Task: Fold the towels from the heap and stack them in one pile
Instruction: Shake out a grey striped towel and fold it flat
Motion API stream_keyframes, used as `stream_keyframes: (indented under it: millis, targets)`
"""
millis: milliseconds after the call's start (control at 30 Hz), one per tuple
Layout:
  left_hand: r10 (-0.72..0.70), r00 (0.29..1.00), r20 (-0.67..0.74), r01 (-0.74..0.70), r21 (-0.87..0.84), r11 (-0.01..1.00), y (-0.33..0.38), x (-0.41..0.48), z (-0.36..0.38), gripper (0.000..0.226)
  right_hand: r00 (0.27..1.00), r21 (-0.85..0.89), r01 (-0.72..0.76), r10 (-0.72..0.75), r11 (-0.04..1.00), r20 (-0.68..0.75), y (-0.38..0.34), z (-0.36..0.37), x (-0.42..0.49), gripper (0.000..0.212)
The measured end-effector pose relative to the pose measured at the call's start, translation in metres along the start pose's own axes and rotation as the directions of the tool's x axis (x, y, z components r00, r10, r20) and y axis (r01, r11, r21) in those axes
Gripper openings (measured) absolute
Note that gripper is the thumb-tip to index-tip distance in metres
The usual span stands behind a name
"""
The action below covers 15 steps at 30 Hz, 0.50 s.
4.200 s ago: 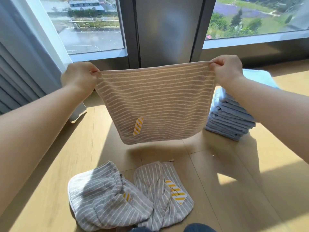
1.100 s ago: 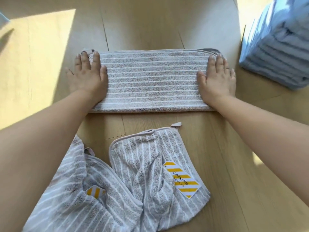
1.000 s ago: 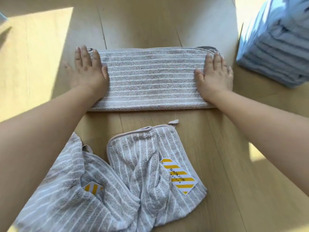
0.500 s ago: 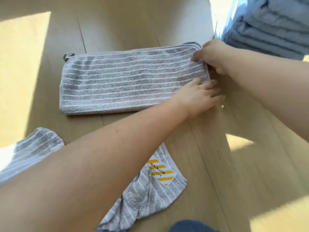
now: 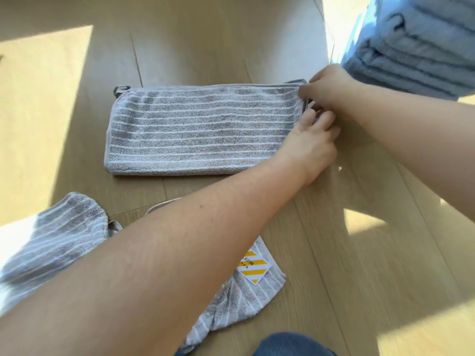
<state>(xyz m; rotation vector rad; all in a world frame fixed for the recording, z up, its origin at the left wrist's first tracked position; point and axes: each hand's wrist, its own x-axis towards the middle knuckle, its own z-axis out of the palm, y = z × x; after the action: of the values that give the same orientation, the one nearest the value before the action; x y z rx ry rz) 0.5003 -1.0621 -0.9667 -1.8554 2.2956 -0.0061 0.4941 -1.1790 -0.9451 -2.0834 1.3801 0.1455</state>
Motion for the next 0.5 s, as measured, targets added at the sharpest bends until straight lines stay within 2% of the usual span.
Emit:
stream_keyframes:
  millis: [33,67,100,200,233,367,500]
  targets:
    - [0.037,0.999,-0.031,-0.037,0.000,0.999,-0.001,0.003,0.006,0.042,1.000,-0.060,-0.005,0.006,0.998,0.015,-0.001,0.002,-0.002,0.039]
    - [0.001,0.998,-0.056,0.001,0.027,1.000,0.001,0.001,0.003,0.040,1.000,-0.120,-0.008,0.010,0.993,0.017,-0.001,0.005,-0.005,0.041]
    - [-0.058,0.998,-0.015,0.059,0.030,0.998,0.004,-0.005,-0.009,0.036,1.000,-0.164,-0.009,0.011,0.986,0.007,-0.001,0.008,-0.007,0.041]
    - [-0.005,0.997,0.083,0.009,-0.044,0.999,0.011,-0.010,-0.027,0.029,0.997,-0.145,-0.041,0.032,0.989,-0.064,-0.005,0.009,-0.015,0.037]
    - [-0.049,0.998,0.048,0.053,-0.083,0.995,0.008,-0.013,-0.031,0.029,0.996,-0.119,-0.050,0.040,0.992,-0.086,-0.009,0.005,-0.017,0.037]
    - [-0.186,0.976,-0.113,0.156,-0.232,0.960,-0.015,-0.042,-0.047,0.025,0.982,0.150,-0.038,0.065,0.988,-0.179,-0.032,-0.013,-0.022,0.032]
    - [-0.350,0.902,-0.252,0.225,-0.418,0.880,-0.047,-0.082,-0.048,0.018,0.988,0.410,0.030,0.037,0.911,-0.152,-0.070,-0.015,-0.030,0.023]
